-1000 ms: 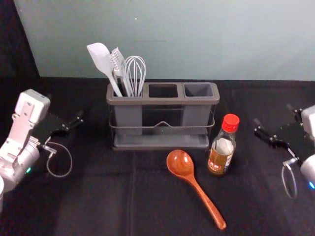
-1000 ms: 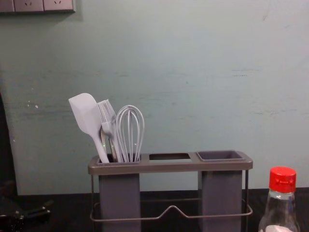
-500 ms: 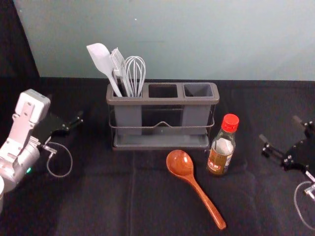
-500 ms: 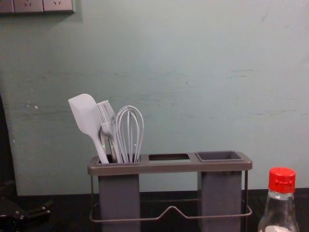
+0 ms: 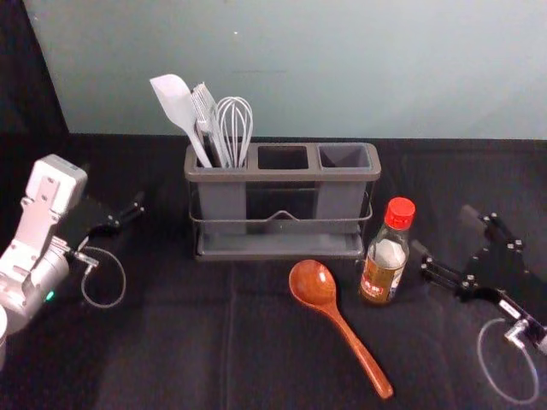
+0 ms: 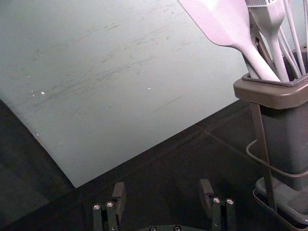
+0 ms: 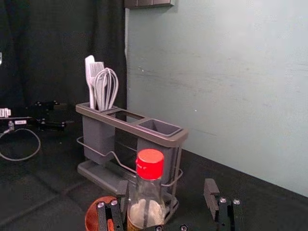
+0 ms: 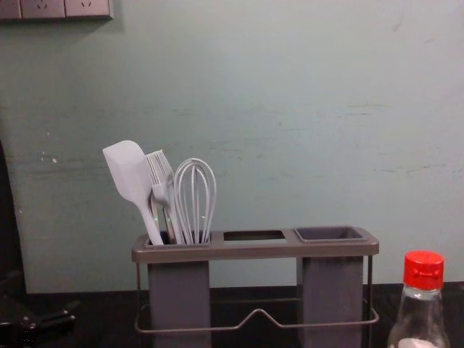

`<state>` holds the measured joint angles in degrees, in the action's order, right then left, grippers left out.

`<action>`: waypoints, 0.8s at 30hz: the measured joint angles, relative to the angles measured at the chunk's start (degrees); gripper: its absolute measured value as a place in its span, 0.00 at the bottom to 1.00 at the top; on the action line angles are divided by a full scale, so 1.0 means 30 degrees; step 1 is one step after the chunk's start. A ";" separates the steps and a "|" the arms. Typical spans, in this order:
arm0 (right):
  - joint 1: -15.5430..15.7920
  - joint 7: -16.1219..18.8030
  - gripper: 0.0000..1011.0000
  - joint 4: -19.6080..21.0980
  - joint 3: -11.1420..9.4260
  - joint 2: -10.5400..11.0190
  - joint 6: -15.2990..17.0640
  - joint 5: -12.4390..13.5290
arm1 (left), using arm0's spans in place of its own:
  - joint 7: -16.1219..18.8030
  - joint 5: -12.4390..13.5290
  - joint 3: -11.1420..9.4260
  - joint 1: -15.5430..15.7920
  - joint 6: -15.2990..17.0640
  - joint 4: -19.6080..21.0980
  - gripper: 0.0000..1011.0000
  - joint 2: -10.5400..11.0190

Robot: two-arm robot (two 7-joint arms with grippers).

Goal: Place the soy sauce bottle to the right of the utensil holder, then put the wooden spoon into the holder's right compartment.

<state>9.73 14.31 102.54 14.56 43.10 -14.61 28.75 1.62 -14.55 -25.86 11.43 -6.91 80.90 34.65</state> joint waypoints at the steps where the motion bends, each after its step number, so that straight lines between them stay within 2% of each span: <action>1: -0.0264 0.0145 0.99 -0.0134 0.0138 -0.0192 0.0169 -0.0019 | 0.0000 0.0000 -0.0001 0.0001 0.0001 0.0000 0.99 -0.0001; 9: -0.2068 0.0863 0.99 -0.1307 0.1039 -0.1481 0.1379 -0.0476 | 0.0000 0.0000 0.0000 0.0001 0.0000 0.0000 0.99 0.0000; 13: -0.2622 0.1139 0.99 -0.1654 0.1227 -0.1952 0.1659 -0.0634 | 0.0000 0.0000 -0.0001 0.0001 0.0001 0.0000 0.99 0.0000; 24: -0.3035 0.1888 0.99 -0.1977 0.1108 -0.2707 0.2016 -0.0586 | 0.0000 0.0000 -0.0001 0.0001 0.0001 0.0000 0.99 0.0000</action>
<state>0.62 19.98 96.61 17.89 34.98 -8.56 26.99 1.62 -14.55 -25.86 11.43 -6.91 80.90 34.65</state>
